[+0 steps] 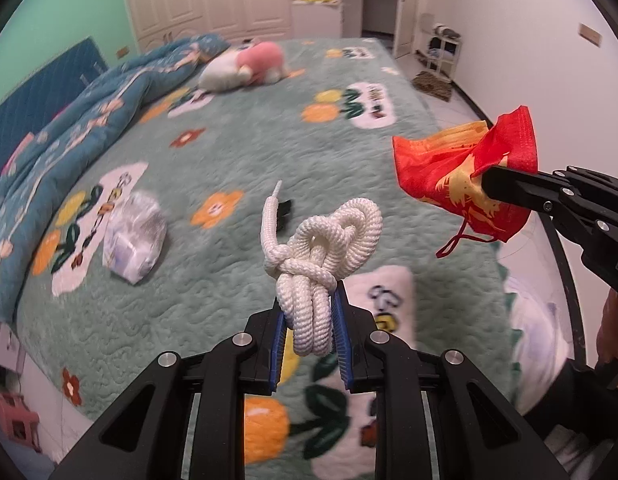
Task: Collect trash
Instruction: 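Carry the white cable and red mask over the orange bucket with both tools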
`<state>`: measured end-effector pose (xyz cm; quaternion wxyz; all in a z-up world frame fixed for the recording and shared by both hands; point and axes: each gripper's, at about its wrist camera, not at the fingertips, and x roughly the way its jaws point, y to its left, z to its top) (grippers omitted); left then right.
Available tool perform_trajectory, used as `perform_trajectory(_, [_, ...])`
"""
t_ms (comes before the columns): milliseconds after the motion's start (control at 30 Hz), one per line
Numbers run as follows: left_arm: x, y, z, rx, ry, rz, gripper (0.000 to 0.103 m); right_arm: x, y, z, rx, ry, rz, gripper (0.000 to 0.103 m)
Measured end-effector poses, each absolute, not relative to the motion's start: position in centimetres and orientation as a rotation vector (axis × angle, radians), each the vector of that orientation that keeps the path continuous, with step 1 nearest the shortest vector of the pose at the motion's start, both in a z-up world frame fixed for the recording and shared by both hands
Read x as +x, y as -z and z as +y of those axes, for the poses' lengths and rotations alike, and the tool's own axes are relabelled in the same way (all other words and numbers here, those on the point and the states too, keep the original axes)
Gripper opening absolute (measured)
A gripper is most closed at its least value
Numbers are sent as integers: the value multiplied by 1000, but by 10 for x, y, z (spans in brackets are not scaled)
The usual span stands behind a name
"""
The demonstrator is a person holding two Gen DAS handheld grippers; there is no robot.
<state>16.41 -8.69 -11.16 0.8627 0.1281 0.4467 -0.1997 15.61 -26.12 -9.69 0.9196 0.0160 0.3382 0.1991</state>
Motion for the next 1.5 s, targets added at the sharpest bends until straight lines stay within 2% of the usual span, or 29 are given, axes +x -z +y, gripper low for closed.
perform_trajectory(333, [121, 92, -172, 382, 623, 849, 23, 71, 71, -335, 95, -227, 622, 1])
perform_trajectory(767, [55, 105, -320, 564, 991, 808, 23, -42, 84, -465, 238, 105, 623, 1])
perform_trajectory(1200, [-6, 154, -429, 740, 1238, 859, 23, -135, 142, -565, 410, 354, 689, 1])
perform_trajectory(1500, [-10, 208, -473, 815, 1271, 978, 23, -149, 216, -607, 552, 376, 794, 1])
